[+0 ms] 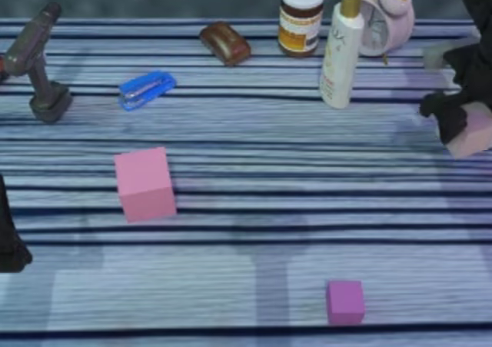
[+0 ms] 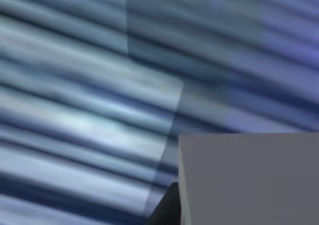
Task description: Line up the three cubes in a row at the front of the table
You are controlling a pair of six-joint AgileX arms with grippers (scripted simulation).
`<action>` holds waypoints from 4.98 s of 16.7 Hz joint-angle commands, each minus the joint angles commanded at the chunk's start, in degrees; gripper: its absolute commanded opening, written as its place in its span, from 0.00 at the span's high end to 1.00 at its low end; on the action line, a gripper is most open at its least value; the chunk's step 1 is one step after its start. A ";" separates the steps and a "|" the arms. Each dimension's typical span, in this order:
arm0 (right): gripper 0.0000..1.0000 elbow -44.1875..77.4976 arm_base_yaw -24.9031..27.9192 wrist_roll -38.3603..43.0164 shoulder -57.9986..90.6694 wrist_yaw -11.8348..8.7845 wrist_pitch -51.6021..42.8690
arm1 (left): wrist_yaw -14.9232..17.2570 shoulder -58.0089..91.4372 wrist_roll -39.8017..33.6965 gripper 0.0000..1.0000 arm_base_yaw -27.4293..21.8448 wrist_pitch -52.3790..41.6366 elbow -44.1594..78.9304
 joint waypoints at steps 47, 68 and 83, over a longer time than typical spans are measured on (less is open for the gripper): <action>0.85 -33.19 46.93 66.26 -15.56 1.28 17.05 | 0.00 0.00 0.00 0.00 0.00 0.00 0.00; 0.00 -33.03 46.90 66.26 -15.65 1.28 16.84 | 0.00 0.00 0.00 0.00 0.00 0.00 0.00; 0.00 -26.15 46.51 65.29 -23.03 1.91 3.68 | 0.07 1.62 -0.59 0.00 -0.42 -1.12 1.63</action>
